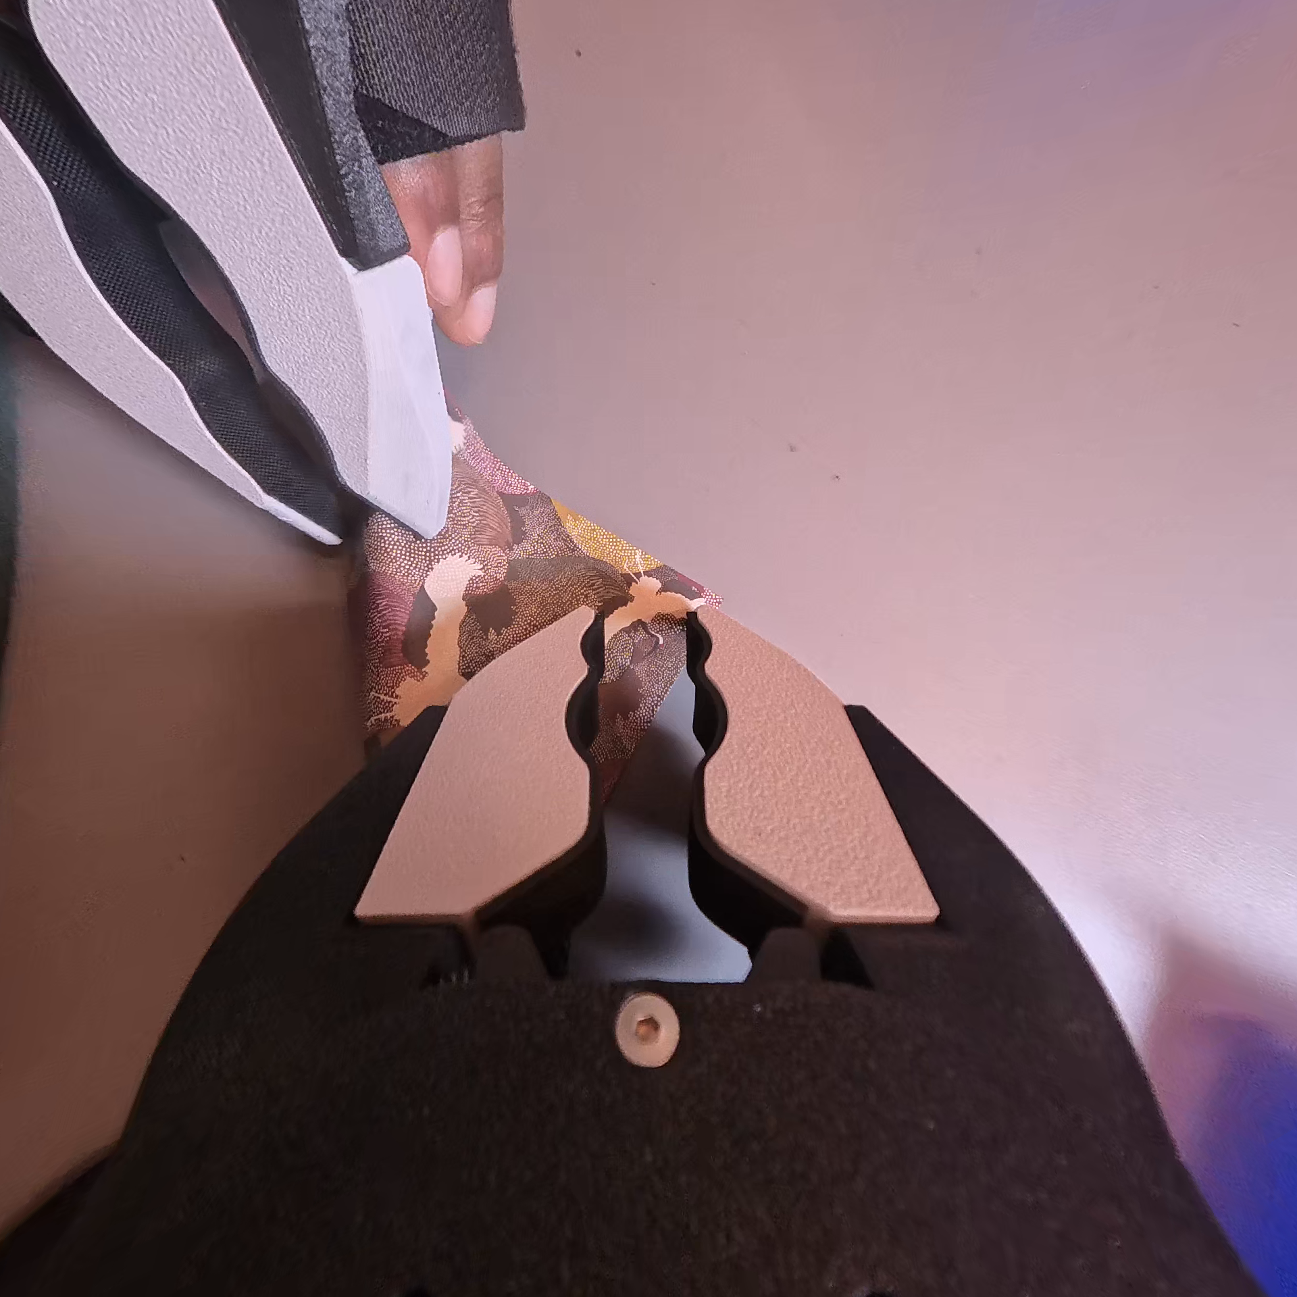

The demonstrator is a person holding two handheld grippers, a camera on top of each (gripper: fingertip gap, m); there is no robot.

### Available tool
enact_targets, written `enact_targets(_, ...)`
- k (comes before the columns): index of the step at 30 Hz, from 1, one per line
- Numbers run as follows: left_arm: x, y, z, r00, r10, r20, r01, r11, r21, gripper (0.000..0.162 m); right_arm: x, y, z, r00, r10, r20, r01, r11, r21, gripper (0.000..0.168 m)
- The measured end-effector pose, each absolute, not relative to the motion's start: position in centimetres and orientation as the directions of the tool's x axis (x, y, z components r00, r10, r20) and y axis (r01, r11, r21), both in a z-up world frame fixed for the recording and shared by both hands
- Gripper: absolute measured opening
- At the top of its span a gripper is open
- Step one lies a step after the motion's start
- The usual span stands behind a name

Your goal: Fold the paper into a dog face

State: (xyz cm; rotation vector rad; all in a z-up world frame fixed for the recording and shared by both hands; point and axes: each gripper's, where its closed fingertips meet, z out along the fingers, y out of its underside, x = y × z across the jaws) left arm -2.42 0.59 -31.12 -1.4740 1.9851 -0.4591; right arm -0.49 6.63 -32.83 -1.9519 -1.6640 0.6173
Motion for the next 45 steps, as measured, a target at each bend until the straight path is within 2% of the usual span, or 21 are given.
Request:
enact_targets(8,-2.5,0.5,-31.0,-0.181,-0.935,-0.304,-0.73,0.335,-0.596,0.02,-0.5,6.5,-32.8,0.139,0.99,-0.006,0.769,-0.112,-0.63,0.021)
enact_targets(22,-2.5,0.4,-31.3,-0.161,-0.959,-0.232,-0.72,0.275,-0.637,0.022,-0.4,6.5,-32.8,0.166,0.986,-0.029,0.769,-0.148,-0.622,0.022)
enact_targets(27,-2.3,0.3,-31.2,-0.135,-0.98,-0.144,-0.703,0.197,-0.684,0.031,-0.4,6.6,-32.8,0.176,0.984,-0.036,0.768,-0.161,-0.62,0.022)
enact_targets(37,-2.5,0.3,-31.8,-0.136,-0.983,-0.12,-0.72,0.181,-0.67,0.039,-0.3,6.6,-32.8,0.188,0.981,-0.046,0.767,-0.176,-0.617,0.026)
enact_targets(45,-2.4,1.0,-32.4,-0.102,-0.989,-0.103,-0.728,0.145,-0.67,0.051,-0.3,6.5,-32.8,0.191,0.98,-0.06,0.762,-0.186,-0.62,0.029)
